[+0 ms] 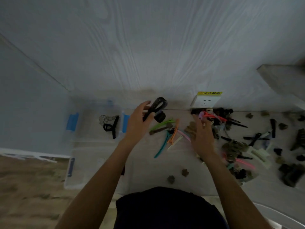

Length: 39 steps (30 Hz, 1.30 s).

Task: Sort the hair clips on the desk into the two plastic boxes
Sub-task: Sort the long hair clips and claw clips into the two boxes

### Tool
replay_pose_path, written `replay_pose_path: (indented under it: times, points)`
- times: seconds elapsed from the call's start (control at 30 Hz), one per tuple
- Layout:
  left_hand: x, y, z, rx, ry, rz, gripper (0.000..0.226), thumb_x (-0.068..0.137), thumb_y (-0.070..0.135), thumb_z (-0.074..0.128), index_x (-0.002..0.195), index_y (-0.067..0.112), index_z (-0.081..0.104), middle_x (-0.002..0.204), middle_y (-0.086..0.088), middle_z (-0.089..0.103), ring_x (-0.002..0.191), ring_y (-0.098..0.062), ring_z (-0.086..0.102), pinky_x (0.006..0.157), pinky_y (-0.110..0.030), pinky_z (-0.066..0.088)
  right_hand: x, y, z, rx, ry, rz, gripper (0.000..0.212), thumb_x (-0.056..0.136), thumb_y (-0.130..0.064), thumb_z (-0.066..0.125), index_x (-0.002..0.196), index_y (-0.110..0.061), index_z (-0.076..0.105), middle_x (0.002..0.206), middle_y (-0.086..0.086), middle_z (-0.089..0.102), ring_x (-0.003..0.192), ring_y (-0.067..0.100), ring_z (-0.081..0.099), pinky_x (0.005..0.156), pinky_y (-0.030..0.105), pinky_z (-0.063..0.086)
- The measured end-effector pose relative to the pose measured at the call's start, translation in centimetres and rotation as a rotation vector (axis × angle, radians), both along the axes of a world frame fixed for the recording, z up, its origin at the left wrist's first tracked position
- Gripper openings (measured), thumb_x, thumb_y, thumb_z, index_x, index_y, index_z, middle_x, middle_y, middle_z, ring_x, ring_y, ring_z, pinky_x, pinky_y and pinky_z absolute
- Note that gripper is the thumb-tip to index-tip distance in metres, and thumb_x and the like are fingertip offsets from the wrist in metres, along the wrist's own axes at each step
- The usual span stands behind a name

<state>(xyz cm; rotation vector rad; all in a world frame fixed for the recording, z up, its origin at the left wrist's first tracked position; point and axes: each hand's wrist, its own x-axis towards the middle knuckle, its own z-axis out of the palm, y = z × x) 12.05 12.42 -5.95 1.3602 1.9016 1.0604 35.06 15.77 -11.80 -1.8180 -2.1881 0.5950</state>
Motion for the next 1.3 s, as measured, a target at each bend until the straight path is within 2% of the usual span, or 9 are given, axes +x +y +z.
replay_pose_path:
  times: [0.13,0.27,0.43,0.53,0.63,0.8,1.07,1.2,1.3]
  points:
    - [-3.3,-3.1,2.2,0.087,-0.114,0.091,0.032,0.095,0.028,0.047,0.127,0.032,0.044,0.110,0.008,0.060,0.098,-0.008,0.062,0.082,-0.020,0.051,-0.1,-0.3,-0.6,-0.040,-0.198,0.001,0.050,0.082,-0.019,0.063,0.129,-0.016,0.049,0.129,0.026,0.049,0.112,0.043,0.049,0.086,0.047,0.046]
    - [-8.4,-6.4,3.0,0.089,-0.029,0.264,0.031,0.098,0.025,0.042,0.128,0.030,0.046,0.105,0.006,0.062,0.091,-0.007,0.062,0.074,-0.018,0.049,-1.2,-0.7,1.0,0.116,-0.015,-0.047,0.019,0.083,-0.019,0.061,0.101,-0.013,0.067,0.093,0.020,0.066,0.081,0.038,0.063,0.077,0.040,0.046]
    - [-13.7,-9.3,2.5,-0.093,0.175,0.462,0.032,0.099,0.024,0.036,0.129,0.029,0.045,0.100,-0.011,0.065,0.085,-0.027,0.060,0.072,-0.037,0.044,-4.3,-1.5,4.4,-0.006,0.344,-0.031,0.023,0.083,-0.030,0.065,0.100,-0.014,0.066,0.096,0.003,0.063,0.090,0.019,0.058,0.076,0.018,0.036]
    - [-16.0,-8.9,1.6,-0.249,0.309,0.430,0.033,0.099,0.020,0.036,0.132,0.020,0.041,0.095,-0.025,0.063,0.080,-0.037,0.059,0.067,-0.039,0.041,-7.4,-2.3,6.1,-0.134,0.446,-0.021,0.023,0.080,-0.017,0.068,0.102,-0.011,0.064,0.102,0.008,0.059,0.095,0.023,0.053,0.088,0.034,0.044]
    - [-17.0,-7.9,0.6,-0.300,0.401,0.325,0.034,0.099,0.016,0.038,0.132,0.013,0.041,0.105,-0.025,0.062,0.088,-0.040,0.059,0.071,-0.039,0.043,-10.7,-2.9,6.8,-0.274,0.568,-0.053,0.020,0.079,-0.019,0.068,0.094,-0.031,0.062,0.102,0.001,0.061,0.095,0.020,0.057,0.092,0.045,0.048]
    - [-17.6,-7.3,-0.8,-0.334,0.441,0.211,0.041,0.094,0.011,0.045,0.136,0.011,0.041,0.126,-0.017,0.057,0.112,-0.033,0.055,0.091,-0.041,0.044,-15.6,-2.9,9.4,-0.276,0.739,0.054,0.029,0.077,-0.010,0.069,0.085,-0.037,0.061,0.100,0.003,0.065,0.097,0.022,0.062,0.088,0.042,0.052]
    - [-18.1,-10.3,-0.2,-0.195,0.572,0.232,0.034,0.092,0.016,0.049,0.126,0.015,0.054,0.125,-0.009,0.059,0.115,-0.031,0.051,0.092,-0.039,0.043,-25.4,-2.3,10.2,-0.218,0.466,0.409,0.033,0.075,-0.010,0.071,0.107,-0.010,0.063,0.108,0.008,0.051,0.096,0.016,0.051,0.080,0.004,0.038]
    - [-18.0,-11.7,-0.7,-0.133,0.554,0.305,0.035,0.085,0.013,0.056,0.119,0.011,0.058,0.119,-0.013,0.061,0.108,-0.036,0.052,0.089,-0.042,0.047,-28.8,-2.9,7.7,-0.139,0.260,0.526,0.038,0.074,-0.031,0.074,0.105,-0.012,0.064,0.109,0.011,0.058,0.099,0.025,0.052,0.084,0.027,0.040]
    - [-18.0,-12.3,-1.2,-0.179,0.516,0.302,0.045,0.084,0.014,0.060,0.128,0.010,0.052,0.134,-0.013,0.050,0.118,-0.035,0.046,0.092,-0.042,0.045,-30.1,-3.1,6.5,-0.020,0.161,0.628,0.032,0.076,-0.038,0.070,0.100,-0.017,0.067,0.105,0.008,0.066,0.100,0.029,0.052,0.082,0.035,0.035]
